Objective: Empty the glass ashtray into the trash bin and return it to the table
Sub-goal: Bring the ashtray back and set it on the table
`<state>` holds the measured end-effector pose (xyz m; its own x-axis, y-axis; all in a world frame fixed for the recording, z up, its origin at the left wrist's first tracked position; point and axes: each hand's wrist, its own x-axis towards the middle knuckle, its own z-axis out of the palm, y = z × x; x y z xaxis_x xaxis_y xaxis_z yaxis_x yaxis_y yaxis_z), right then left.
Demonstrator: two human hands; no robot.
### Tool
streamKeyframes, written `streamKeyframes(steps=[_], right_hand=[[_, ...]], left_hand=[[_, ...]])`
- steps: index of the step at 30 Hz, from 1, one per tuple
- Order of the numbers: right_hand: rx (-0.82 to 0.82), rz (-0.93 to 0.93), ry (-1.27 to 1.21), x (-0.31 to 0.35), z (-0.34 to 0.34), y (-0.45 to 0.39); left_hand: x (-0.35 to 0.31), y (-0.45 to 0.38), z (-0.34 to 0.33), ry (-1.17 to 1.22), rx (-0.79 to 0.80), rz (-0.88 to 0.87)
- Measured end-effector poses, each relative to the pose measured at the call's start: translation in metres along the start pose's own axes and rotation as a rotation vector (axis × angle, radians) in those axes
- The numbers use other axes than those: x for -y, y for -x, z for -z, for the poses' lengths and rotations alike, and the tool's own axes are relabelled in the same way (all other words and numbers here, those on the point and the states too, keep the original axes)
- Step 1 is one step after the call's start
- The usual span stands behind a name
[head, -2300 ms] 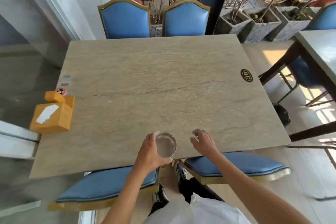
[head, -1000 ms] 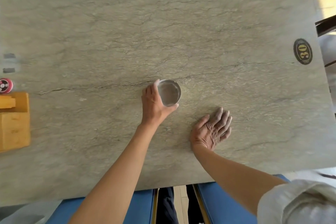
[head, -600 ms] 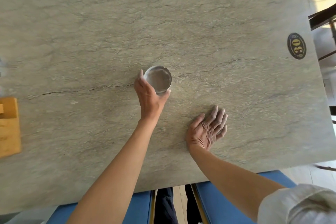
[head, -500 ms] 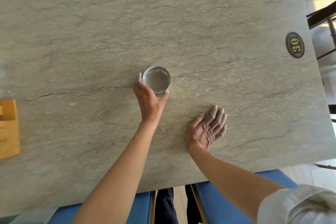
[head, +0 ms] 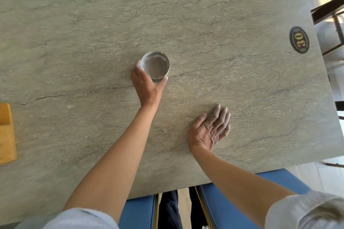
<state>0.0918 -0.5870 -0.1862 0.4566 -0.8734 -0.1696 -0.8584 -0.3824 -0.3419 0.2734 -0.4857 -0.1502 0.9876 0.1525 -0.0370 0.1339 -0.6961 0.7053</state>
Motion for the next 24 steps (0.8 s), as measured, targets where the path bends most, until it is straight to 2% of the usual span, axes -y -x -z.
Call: streamKeyframes(steps=[11, 17, 24], right_hand=[[-0.009, 0.002, -0.018, -0.002, -0.002, 0.001], [0.018, 0.009, -0.029, -0.001, 0.003, 0.002], [0.116, 0.05, -0.072, 0.001, 0.017, 0.006]], left_hand=[[-0.001, -0.005, -0.001, -0.01, 0.004, 0.039], [0.017, 0.049, 0.027, -0.01, 0.086, 0.042], [0.037, 0.139, 0.091, -0.14, 0.279, -0.052]])
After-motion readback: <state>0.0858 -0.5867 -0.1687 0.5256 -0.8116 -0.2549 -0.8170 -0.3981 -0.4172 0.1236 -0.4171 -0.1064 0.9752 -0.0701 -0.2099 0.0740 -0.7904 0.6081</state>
